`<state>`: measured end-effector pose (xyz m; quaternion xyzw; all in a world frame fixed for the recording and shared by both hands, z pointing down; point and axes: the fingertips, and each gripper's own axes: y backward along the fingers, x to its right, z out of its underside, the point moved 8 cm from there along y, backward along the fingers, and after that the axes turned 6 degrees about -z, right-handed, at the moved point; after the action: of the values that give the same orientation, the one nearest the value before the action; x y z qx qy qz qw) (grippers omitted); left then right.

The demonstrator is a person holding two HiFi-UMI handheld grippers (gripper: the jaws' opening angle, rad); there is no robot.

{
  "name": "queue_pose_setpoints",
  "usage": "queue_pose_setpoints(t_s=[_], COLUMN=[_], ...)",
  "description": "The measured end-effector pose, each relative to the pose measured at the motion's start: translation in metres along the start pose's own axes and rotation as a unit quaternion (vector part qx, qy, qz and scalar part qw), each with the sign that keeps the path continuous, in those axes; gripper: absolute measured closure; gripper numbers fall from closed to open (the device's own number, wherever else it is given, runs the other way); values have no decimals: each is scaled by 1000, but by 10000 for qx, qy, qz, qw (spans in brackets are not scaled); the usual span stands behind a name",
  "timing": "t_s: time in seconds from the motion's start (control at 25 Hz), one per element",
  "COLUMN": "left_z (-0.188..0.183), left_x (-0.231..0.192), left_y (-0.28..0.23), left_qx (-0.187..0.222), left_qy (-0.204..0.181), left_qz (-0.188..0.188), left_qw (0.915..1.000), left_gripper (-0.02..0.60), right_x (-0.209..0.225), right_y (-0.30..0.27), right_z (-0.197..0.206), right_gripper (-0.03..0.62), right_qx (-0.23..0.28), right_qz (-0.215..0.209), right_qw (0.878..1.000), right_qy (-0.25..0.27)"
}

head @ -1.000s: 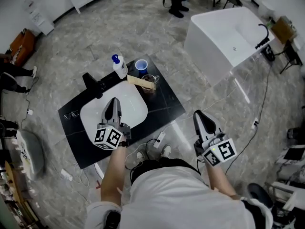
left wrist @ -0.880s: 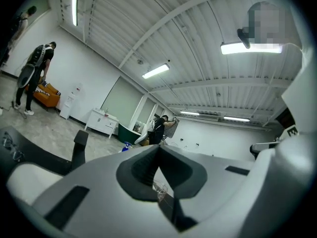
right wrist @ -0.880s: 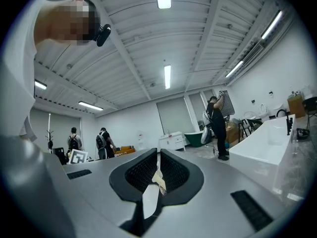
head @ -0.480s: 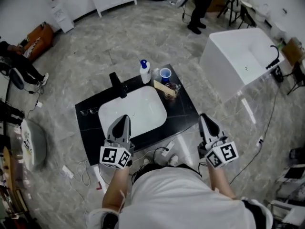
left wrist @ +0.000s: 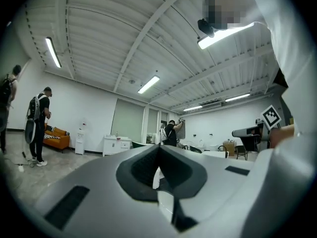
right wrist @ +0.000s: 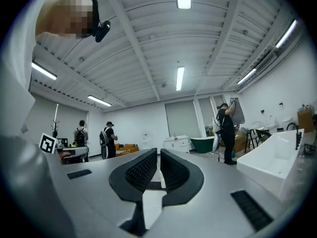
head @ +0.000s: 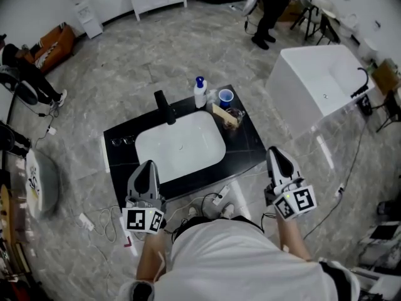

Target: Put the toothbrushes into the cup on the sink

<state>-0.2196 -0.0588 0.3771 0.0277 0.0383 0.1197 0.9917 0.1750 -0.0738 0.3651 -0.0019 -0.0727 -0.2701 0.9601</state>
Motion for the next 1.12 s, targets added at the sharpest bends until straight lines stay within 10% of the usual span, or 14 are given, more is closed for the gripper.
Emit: queue_pose_setpoints(t_s=[1.12], left_z=[-3], left_x=[7], left_y=[9], left_qx=[18], left_qy=[5], left_qz=[326], left_qw=[9995], left_gripper=[580], right_x=[-3], right_y=[21], right_z=[-2], right_gripper=[549], right_qx=[99], right_qz=[383], right_qw=[9992], right_qy=[114])
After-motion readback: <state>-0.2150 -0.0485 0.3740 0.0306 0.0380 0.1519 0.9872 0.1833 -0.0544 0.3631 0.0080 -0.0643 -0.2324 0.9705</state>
